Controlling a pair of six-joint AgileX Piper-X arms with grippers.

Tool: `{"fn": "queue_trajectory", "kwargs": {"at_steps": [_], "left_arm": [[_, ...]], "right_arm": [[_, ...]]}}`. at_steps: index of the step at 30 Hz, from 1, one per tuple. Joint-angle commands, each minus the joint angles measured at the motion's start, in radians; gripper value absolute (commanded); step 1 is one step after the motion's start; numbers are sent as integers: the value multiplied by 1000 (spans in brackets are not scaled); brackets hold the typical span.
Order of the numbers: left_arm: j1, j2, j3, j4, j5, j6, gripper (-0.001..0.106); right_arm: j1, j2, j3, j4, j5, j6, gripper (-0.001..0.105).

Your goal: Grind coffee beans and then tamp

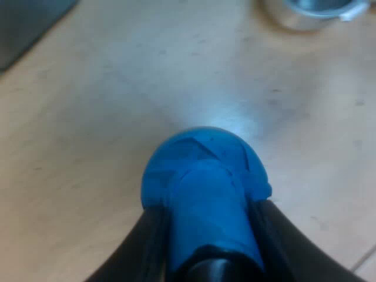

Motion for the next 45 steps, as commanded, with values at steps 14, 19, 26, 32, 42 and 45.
{"fn": "queue_trajectory", "kwargs": {"at_steps": [14, 19, 26, 32, 42, 45], "left_arm": [[-5, -5, -188, -22, 95, 4, 0], [-26, 3, -215, -48, 105, 4, 0], [-153, 67, -217, -79, 93, 7, 0], [-203, 178, -260, -98, 73, 7, 0], [-203, 340, -315, -105, 50, 7, 0], [-203, 375, -315, -108, 50, 7, 0]], "right_arm": [[2, -7, 117, -198, 89, 5, 90], [2, -7, 117, -198, 89, 5, 90], [2, -7, 117, -198, 89, 5, 90], [2, -7, 117, -198, 89, 5, 90], [2, -7, 117, -198, 89, 5, 90], [2, -7, 117, -198, 89, 5, 90]]}}
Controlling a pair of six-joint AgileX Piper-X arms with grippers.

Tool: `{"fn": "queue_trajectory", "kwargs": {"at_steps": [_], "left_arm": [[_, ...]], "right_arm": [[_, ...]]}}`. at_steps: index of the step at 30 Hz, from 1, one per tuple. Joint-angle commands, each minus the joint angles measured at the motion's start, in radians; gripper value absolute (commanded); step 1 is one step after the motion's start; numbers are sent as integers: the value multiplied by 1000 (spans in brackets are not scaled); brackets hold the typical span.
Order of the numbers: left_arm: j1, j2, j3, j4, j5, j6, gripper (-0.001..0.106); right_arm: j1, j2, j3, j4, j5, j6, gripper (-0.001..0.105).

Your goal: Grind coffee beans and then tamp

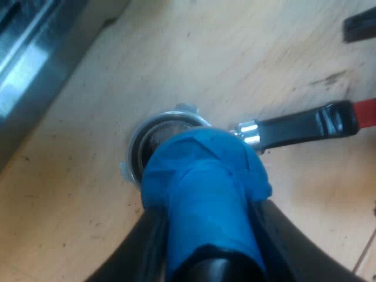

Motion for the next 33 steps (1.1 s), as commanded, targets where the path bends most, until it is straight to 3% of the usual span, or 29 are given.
{"fn": "queue_trajectory", "kwargs": {"at_steps": [1, 33], "left_arm": [[-5, 21, -8, -8, -5, -2, 0], [-5, 198, -8, -90, 5, 6, 0]], "right_arm": [[2, -7, 2, -9, 12, 3, 90], [2, -7, 2, -9, 12, 3, 90]]}}
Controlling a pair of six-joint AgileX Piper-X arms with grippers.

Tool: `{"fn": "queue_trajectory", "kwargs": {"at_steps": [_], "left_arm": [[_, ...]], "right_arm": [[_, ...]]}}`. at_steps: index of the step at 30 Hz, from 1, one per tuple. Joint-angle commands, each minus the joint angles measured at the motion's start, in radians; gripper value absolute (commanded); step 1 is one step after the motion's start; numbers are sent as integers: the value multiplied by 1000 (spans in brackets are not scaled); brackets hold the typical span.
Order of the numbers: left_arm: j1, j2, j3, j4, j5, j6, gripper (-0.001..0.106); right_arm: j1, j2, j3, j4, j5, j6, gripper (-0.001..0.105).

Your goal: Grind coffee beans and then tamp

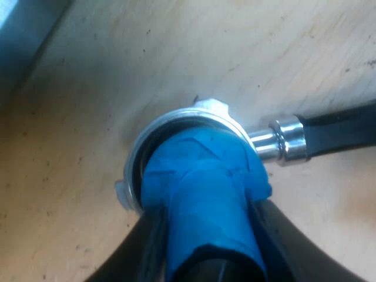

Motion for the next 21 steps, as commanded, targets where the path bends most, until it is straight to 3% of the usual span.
{"fn": "queue_trajectory", "kwargs": {"at_steps": [1, 21], "left_arm": [[-5, -3, -8, -14, 3, 2, 0], [-5, 42, -8, -14, -8, 16, 0]], "right_arm": [[2, -7, 2, -9, 12, 3, 90], [2, -7, 2, -12, 12, 3, 90]]}}
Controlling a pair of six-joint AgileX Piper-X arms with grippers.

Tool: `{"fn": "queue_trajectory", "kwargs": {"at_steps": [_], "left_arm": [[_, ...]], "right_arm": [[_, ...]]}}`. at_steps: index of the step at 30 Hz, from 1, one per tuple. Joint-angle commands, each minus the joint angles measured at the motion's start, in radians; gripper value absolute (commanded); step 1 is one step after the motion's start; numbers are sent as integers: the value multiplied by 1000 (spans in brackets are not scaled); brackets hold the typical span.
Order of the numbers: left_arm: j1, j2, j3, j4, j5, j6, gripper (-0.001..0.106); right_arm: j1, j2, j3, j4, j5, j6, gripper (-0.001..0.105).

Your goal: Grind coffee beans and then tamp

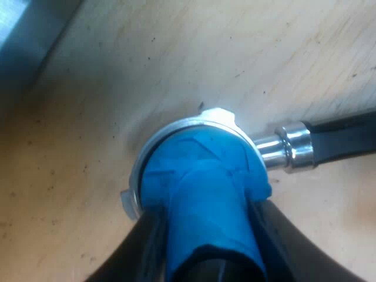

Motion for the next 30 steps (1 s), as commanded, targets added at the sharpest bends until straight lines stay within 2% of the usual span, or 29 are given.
{"fn": "queue_trajectory", "kwargs": {"at_steps": [1, 6, 12, 24, 30], "left_arm": [[-5, 35, -6, -1, 10, 5, 0], [-5, 75, -6, 32, 13, 5, 0], [-5, 50, -9, 35, 13, 5, 0], [6, -186, -23, 60, -19, 5, 0], [90, -254, -23, 152, 1, 5, 0]], "right_arm": [[2, -7, 2, -13, 12, 3, 90], [2, -7, 2, -13, 12, 3, 90], [2, -7, 2, -13, 12, 3, 90], [2, -7, -2, -13, -26, 3, 90], [-6, -7, -39, -13, -97, -1, 90]]}}
